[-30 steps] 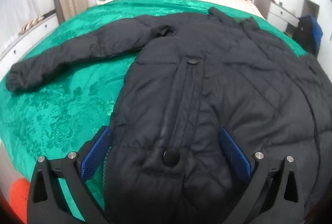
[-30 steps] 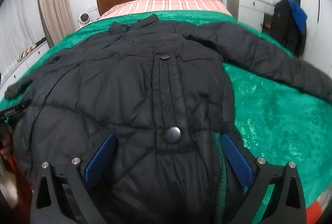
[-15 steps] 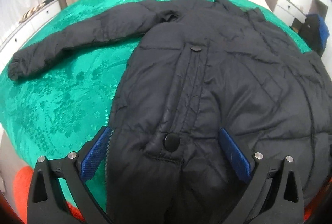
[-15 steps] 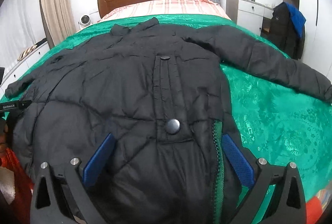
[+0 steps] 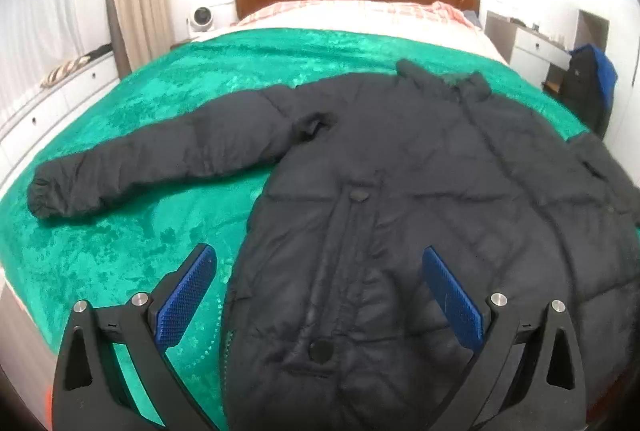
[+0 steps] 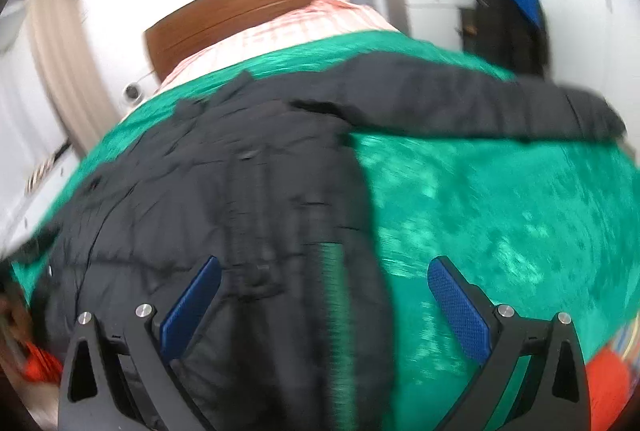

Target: Fold large clothes

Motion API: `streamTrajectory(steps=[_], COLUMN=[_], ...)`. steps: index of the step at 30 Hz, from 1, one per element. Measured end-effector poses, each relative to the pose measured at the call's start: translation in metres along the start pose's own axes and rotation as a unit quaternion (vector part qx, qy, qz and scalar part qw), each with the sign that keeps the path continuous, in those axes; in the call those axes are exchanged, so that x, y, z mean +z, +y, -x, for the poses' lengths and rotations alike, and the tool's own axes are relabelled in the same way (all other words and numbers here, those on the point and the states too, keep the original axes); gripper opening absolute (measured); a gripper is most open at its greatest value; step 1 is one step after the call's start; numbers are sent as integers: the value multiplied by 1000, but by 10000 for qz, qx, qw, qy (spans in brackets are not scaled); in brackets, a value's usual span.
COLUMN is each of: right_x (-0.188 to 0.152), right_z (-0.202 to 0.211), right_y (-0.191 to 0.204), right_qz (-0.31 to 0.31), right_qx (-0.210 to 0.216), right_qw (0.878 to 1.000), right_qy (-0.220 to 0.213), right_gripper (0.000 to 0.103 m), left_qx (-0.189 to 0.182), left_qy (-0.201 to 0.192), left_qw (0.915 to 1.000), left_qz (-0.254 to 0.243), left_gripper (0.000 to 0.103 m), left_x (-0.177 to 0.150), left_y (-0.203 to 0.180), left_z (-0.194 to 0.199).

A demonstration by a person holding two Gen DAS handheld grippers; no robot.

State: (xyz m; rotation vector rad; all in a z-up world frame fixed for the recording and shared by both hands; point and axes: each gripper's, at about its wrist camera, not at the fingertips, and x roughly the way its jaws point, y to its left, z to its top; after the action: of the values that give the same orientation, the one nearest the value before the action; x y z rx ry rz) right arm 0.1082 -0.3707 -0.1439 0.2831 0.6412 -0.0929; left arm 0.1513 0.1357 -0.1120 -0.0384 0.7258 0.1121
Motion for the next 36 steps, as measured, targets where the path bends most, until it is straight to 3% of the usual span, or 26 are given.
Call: streamTrajectory(steps=[8,10,14,20,21,23,24,27,29,32,36], right_x=[21,38,67,93,94,96,99,122,151,216,282], right_z=[10,14,12,-20,-25,-30,-31,-25,-11,25,48], right_y=[-90,-129,-220,-301,-311,-322,-323,-308,-280,-196,-55], right_qz=[-1547,-2169,-3432,-4210,-4419,-4616,-4554,-3842,-3234,-2074,-667], right_qx=[-12,43,-159,-298,-288,-459,-623,-1316,-1481,-1045,-47], right_qw=[9877,9750,9354,9039,8937,8831,8859,9125,9321,9633,9828], right_qy=[-227,-473,-837,-696,-720,-706,-624,-491,-686,-1345,-1721], right_gripper=[102,102,102,89,82,30,12,10,10,10,10], left_qx=[-90,-78,-75,-5,5,14,18,40,43,22,-81], left_qy=[309,270,264,275,285,296,303,306,301,325,352], left_qw=[9992,9994,9995,9995,9994,9993,9993,9993,9994,9993,9989], left_qz=[229,211,177,179,183,208,217,203,185,207,297], left_gripper=[102,102,102,103,103,103,103,103,103,103,103], left_x=[-24,-23,-25,-28,-29,-30,-30,-30,-30,-29,-29], left_y=[16,16,15,13,13,13,13,12,12,13,17], left_z=[-19,-19,-20,-23,-24,-25,-25,-24,-24,-24,-24])
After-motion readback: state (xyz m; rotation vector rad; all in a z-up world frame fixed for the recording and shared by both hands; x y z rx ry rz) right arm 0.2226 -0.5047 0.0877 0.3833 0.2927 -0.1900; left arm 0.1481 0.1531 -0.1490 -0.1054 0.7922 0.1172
